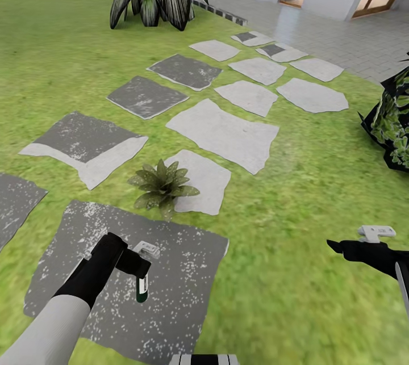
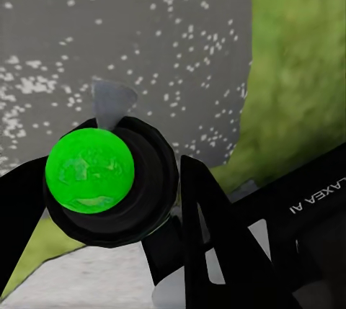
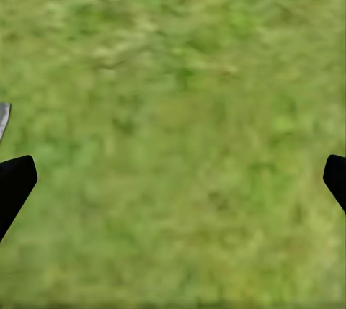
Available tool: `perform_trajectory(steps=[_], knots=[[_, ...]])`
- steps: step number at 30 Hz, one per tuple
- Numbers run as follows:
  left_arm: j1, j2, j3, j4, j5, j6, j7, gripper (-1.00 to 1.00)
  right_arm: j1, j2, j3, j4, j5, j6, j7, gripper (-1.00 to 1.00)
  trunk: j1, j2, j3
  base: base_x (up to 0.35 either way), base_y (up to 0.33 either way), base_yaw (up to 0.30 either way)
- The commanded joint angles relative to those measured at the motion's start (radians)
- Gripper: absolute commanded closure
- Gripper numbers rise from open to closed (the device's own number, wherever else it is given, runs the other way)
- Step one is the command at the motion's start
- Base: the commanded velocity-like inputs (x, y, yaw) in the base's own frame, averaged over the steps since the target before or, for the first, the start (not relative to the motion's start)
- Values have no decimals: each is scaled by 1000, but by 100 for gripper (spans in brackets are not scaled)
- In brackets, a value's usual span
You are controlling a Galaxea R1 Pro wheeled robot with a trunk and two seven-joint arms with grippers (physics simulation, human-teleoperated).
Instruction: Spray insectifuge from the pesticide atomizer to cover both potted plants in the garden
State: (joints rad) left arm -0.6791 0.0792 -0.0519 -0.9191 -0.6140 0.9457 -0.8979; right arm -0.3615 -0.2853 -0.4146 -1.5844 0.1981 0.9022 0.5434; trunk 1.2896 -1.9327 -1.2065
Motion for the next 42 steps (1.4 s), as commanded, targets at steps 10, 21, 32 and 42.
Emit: perform_trajectory(steps=[10,21,32,42], knots=[[0,1,-2,-1,-10,2,-10,100,-1,0,-1,-1,11,3,10,-100,0,0,9,0,0,0],[0,1,-3,-1,-10,2,-10,100,0,0,-1,-1,11,3,10,-100,0,0,12,0,0,0],[0,-1,-3,-1,-10,4,-11,100,0,0,-3,0,11,3,10,-100,0,0,20,-130,8,0],[0,-1,-3,-1,-9,4,-12,100,0,0,-3,0,11,2,10,-100,0,0,20,-13,2,0]])
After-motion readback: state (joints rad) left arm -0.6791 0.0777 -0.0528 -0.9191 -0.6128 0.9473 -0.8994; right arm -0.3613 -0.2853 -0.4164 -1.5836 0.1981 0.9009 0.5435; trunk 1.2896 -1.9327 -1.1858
